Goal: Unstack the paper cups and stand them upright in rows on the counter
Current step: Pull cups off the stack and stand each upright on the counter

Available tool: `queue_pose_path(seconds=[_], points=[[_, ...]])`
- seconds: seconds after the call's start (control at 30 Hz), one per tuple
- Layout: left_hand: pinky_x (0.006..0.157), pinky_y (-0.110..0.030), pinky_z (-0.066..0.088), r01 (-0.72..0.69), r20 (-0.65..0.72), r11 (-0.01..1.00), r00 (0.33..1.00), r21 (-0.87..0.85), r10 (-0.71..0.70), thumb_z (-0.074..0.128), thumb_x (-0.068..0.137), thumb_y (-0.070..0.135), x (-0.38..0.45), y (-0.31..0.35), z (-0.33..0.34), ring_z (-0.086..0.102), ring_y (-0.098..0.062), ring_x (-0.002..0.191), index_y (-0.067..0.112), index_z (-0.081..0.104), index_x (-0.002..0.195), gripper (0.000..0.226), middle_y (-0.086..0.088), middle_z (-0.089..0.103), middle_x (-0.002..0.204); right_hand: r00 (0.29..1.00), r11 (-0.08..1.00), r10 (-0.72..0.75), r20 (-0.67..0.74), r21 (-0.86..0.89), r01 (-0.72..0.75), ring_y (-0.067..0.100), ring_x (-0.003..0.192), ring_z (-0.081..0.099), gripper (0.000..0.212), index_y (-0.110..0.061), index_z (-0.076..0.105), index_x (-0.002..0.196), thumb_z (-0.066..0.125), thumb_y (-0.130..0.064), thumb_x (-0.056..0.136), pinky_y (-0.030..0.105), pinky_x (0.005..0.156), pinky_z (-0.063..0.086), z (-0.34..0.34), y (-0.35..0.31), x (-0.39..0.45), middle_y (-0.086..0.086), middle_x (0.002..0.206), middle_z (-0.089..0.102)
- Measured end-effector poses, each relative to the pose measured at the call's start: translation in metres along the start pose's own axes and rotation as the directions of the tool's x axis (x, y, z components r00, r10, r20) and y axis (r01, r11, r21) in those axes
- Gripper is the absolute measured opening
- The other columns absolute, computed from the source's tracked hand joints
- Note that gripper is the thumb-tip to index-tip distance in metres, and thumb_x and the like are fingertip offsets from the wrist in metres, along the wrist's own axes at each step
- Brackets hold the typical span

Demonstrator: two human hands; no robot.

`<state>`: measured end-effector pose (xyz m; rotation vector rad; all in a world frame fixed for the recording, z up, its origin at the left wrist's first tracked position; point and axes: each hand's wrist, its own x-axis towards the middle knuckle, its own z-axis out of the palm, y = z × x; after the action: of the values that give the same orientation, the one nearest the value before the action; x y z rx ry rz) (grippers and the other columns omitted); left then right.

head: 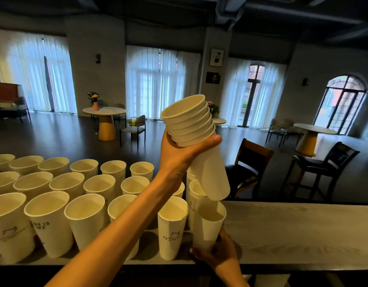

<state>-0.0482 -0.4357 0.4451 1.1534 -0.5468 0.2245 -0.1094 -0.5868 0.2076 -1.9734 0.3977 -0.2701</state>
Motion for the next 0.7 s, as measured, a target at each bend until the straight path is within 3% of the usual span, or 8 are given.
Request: queue_pose_path(seconds=[0.03,0.13,0.23,0.33,0.43,0.53,0.63,0.7], points=[[0.074,-0.026,0.060,0.002,0.000,1.000,1.000,-0.004,-0.002,0.090,0.030,0.066,-0.001,0.000,0.001,0.071,-0.013,0.100,0.024,0.057,0.125,0.109,0.004,0.072,0.110,1.000,1.000,-0.001,-0.011,0.028,0.001,0.010,0.113,0.054,0.108,-0.039,0.039,0.125,0.097,-0.048,0.034,0.021,0.088,0.049,-0.002,0.002,-0.003,-0.019,0.115,0.053],[0.077,-0.029,0.060,0.027,0.018,1.000,0.999,-0.009,-0.027,0.092,0.040,0.054,-0.004,-0.006,0.007,0.071,-0.014,0.100,0.022,0.058,0.126,0.097,0.002,0.072,0.112,0.990,0.992,-0.074,-0.117,0.093,0.086,0.005,0.111,0.058,0.090,-0.052,0.041,0.117,0.097,-0.039,0.048,0.022,0.090,0.048,-0.014,-0.002,-0.022,-0.023,0.114,0.056],[0.075,-0.026,0.059,0.095,0.056,0.994,0.994,-0.046,-0.092,0.090,0.043,0.049,-0.007,-0.013,0.019,0.071,-0.012,0.096,0.019,0.061,0.124,0.091,0.003,0.073,0.110,0.977,0.995,-0.036,-0.209,0.084,0.055,0.006,0.119,0.047,0.102,-0.049,0.032,0.132,0.094,-0.048,0.051,0.031,0.102,0.040,-0.037,-0.010,-0.043,-0.022,0.120,0.047],[0.072,-0.024,0.059,0.146,0.106,0.988,0.984,-0.050,-0.140,0.091,0.041,0.050,-0.018,-0.019,0.031,0.072,-0.011,0.094,0.016,0.062,0.124,0.094,0.003,0.074,0.109,0.925,0.980,-0.197,-0.326,-0.051,0.191,0.001,0.123,0.047,0.099,-0.045,0.029,0.142,0.088,-0.047,0.063,0.026,0.103,0.041,-0.063,-0.027,-0.059,-0.020,0.133,0.046],[0.074,-0.025,0.060,0.203,0.205,0.977,0.961,-0.060,-0.187,0.091,0.041,0.047,-0.033,-0.023,0.044,0.071,-0.010,0.095,0.016,0.061,0.124,0.094,0.004,0.073,0.109,0.867,0.962,-0.272,-0.417,-0.113,0.247,-0.007,0.122,0.047,0.098,-0.041,0.028,0.145,0.086,-0.048,0.067,0.014,0.094,0.041,-0.084,-0.052,-0.073,-0.022,0.134,0.049],[0.077,-0.028,0.059,0.231,0.259,0.972,0.942,-0.048,-0.212,0.095,0.045,0.040,-0.047,-0.024,0.055,0.070,-0.009,0.096,0.018,0.060,0.124,0.089,0.005,0.072,0.109,0.841,0.932,-0.357,-0.406,-0.210,0.295,-0.006,0.120,0.047,0.091,-0.039,0.032,0.144,0.084,-0.045,0.071,0.016,0.092,0.043,-0.101,-0.081,-0.074,-0.018,0.134,0.049],[0.078,-0.025,0.059,0.226,0.279,0.974,0.937,-0.018,-0.212,0.091,0.053,0.032,-0.053,-0.026,0.062,0.069,-0.006,0.094,0.027,0.060,0.115,0.069,0.006,0.071,0.106,0.864,0.922,-0.362,-0.349,-0.272,0.276,0.002,0.112,0.052,0.082,-0.041,0.039,0.137,0.083,-0.051,0.068,0.019,0.086,0.047,-0.111,-0.095,-0.066,-0.012,0.128,0.053],[0.076,-0.020,0.059,0.183,0.262,0.983,0.947,0.028,-0.184,0.093,0.057,0.025,-0.051,-0.029,0.066,0.068,-0.005,0.096,0.027,0.058,0.118,0.070,0.008,0.069,0.107,0.880,0.926,-0.350,-0.320,-0.260,0.274,0.005,0.112,0.052,0.079,-0.041,0.040,0.132,0.084,-0.050,0.067,0.016,0.083,0.043,-0.117,-0.093,-0.053,-0.011,0.125,0.053]])
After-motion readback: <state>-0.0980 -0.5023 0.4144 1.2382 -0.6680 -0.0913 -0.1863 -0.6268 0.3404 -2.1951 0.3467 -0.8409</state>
